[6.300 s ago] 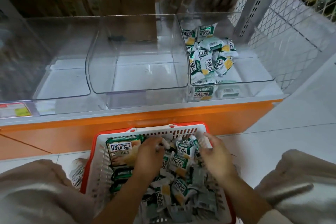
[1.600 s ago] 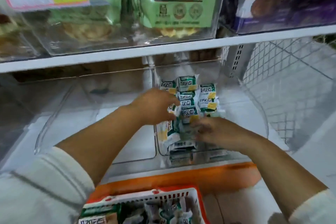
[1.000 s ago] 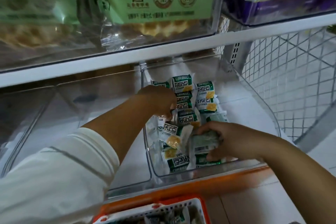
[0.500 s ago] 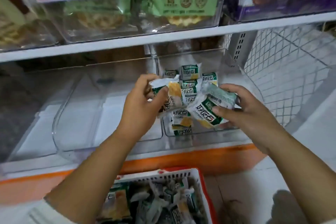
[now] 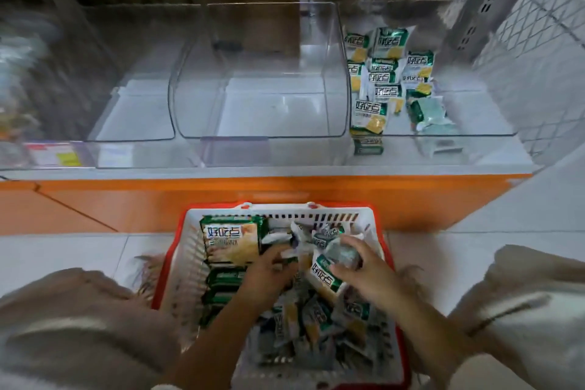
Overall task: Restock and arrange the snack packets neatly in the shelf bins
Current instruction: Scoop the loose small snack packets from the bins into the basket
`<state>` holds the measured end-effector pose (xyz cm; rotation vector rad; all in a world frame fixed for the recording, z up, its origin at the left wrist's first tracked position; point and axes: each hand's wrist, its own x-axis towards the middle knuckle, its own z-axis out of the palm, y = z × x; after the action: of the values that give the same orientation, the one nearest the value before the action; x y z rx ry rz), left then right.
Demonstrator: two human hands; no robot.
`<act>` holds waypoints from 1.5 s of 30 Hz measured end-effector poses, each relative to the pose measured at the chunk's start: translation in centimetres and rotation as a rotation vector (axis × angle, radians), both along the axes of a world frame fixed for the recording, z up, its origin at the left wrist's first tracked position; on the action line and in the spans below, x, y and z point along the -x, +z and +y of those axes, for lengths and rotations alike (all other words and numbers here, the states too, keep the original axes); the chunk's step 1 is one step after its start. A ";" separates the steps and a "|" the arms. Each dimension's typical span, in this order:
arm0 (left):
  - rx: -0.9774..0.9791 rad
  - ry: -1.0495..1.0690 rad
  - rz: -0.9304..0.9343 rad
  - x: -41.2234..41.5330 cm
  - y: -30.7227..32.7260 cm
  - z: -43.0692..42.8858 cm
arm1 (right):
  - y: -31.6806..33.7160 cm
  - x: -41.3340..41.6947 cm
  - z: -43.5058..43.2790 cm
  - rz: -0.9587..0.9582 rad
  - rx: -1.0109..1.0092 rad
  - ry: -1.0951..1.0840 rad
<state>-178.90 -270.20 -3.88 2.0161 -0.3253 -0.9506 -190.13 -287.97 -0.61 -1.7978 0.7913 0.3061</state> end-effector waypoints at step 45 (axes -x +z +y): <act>-0.382 -0.946 -0.946 -14.2 19.7 -28.1 | 9.6 -11.8 -24.9 0.114 0.713 0.419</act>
<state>-164.67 -298.26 15.81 2.5870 -1.8401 -0.4848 -178.31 -312.91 9.02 -2.6465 0.6341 0.4368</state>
